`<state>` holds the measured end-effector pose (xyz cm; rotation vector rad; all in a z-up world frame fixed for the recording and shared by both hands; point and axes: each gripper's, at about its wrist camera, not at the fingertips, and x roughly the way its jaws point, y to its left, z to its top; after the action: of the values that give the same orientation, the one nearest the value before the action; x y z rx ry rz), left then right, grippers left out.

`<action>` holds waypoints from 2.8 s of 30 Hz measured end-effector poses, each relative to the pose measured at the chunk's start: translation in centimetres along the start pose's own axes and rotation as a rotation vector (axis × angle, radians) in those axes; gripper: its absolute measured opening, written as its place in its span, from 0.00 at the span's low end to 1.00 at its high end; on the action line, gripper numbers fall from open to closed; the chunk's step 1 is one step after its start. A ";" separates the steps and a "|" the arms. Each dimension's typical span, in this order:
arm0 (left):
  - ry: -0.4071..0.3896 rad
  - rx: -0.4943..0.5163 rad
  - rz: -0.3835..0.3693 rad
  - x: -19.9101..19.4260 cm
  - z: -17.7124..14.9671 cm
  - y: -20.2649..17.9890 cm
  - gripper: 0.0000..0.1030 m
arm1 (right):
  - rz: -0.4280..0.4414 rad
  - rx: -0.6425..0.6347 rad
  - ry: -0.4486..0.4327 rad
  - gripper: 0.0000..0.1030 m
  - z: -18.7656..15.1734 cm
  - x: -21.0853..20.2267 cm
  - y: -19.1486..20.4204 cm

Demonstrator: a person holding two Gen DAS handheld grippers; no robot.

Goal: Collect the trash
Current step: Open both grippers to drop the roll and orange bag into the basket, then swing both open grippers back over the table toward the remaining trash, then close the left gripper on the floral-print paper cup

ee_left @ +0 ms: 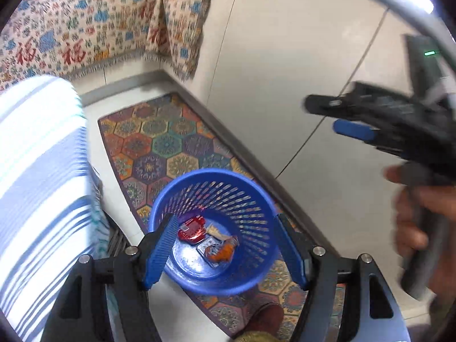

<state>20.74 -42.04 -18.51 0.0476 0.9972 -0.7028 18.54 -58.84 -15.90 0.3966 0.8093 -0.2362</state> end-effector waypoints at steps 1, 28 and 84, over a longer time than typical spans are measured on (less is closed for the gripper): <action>-0.016 -0.011 -0.012 -1.6 -0.2 -0.3 0.69 | -0.020 -0.020 -0.023 0.86 0.0 -0.7 0.7; -0.034 -0.136 0.413 -22.3 -13.1 23.8 0.79 | 0.153 -0.595 0.180 0.95 -15.2 2.4 32.4; -0.052 -0.306 0.543 -24.9 -14.2 32.0 0.85 | 0.219 -0.697 0.171 1.00 -13.3 6.3 36.6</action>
<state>19.52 0.82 -15.73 0.0297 0.9748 -0.0527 27.00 -20.47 -19.55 -0.1564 0.9511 0.2890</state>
